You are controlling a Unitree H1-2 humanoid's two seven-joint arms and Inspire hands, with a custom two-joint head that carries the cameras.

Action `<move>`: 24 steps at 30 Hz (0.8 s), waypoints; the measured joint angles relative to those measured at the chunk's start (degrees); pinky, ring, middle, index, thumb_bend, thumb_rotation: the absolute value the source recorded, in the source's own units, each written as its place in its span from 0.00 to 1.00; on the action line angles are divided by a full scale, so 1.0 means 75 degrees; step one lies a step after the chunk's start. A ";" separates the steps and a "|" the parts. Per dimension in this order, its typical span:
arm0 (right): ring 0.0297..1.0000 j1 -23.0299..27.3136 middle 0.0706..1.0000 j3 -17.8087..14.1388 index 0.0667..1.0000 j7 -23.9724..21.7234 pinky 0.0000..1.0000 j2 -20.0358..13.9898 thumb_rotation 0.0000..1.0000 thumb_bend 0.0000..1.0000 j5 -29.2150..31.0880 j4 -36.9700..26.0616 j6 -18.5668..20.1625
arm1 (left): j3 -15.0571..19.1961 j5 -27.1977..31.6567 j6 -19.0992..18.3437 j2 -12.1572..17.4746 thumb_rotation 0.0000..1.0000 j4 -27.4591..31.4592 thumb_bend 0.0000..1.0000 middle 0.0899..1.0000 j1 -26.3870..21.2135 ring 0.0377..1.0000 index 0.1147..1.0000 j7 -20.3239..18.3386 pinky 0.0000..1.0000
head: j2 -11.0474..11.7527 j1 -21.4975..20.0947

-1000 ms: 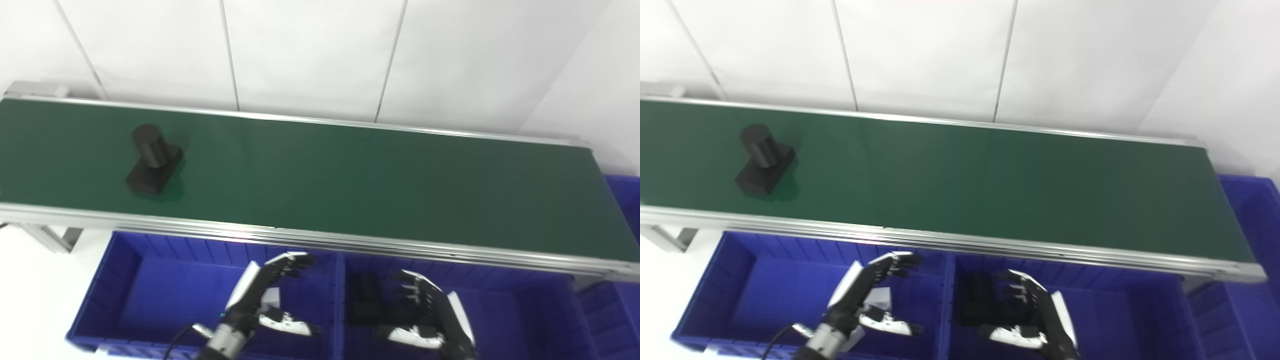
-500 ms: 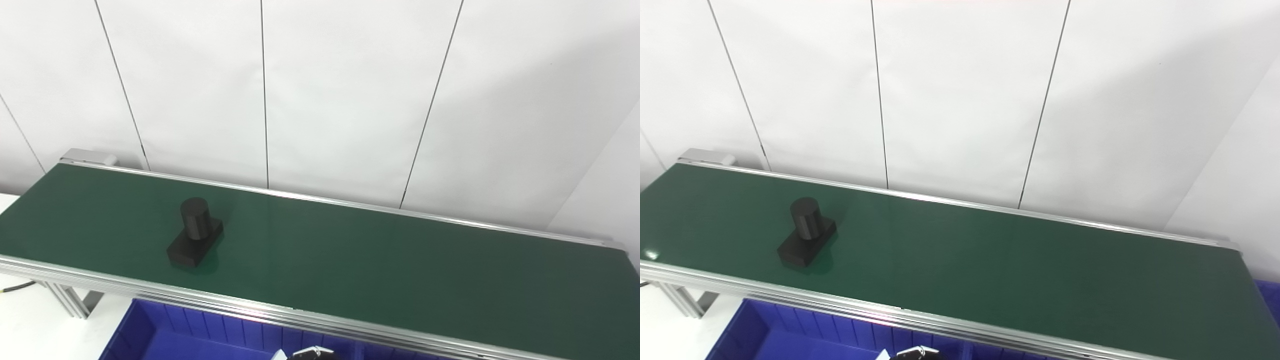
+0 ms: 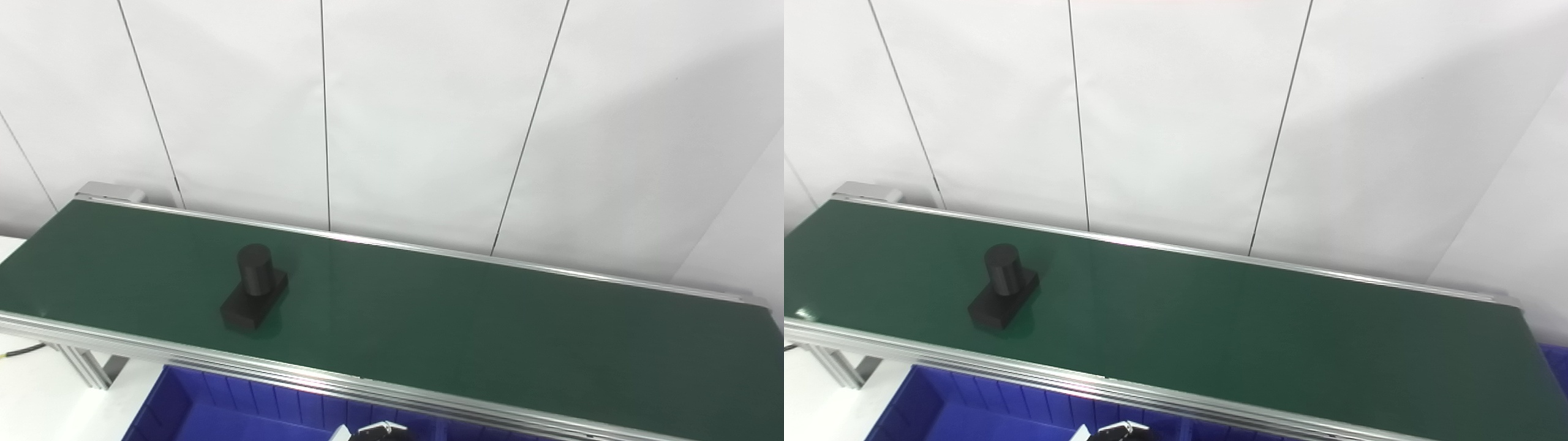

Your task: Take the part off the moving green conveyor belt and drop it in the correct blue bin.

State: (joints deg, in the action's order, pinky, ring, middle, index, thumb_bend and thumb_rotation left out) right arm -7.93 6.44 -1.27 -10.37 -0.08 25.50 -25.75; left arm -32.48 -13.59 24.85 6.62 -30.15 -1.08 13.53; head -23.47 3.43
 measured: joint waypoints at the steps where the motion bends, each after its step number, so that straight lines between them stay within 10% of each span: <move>1: 0.62 -0.0046 0.72 -0.0089 0.66 -0.0117 0.53 0.0022 0.22 1.00 0.0054 -0.0133 0.0005 | -0.0011 0.0001 0.0000 -0.0001 0.03 -0.0016 1.00 0.71 -0.0001 0.70 0.66 0.0001 0.63 | 0.0000 0.0023; 11: 0.64 -0.0163 0.75 -0.1081 0.68 -0.2053 0.54 0.0623 0.23 1.00 0.0842 -0.1939 0.0014 | -0.0150 0.0007 0.0000 -0.0128 0.01 -0.0097 1.00 0.71 -0.0173 0.70 0.66 0.0097 0.63 | -0.0129 0.0352; 24: 0.68 0.0405 0.77 -0.1194 0.72 -0.2718 0.59 0.0956 0.18 0.98 0.1283 -0.2805 0.0013 | -0.0163 0.0061 0.0000 -0.0265 0.01 -0.0364 1.00 0.71 -0.0259 0.71 0.67 0.0152 0.64 | -0.0211 0.1218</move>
State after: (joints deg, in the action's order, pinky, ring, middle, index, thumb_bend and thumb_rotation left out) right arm -4.90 -2.51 -21.66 -3.20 9.54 4.47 -25.65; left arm -33.70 -13.13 24.85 4.63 -32.88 -3.02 14.67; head -25.05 12.56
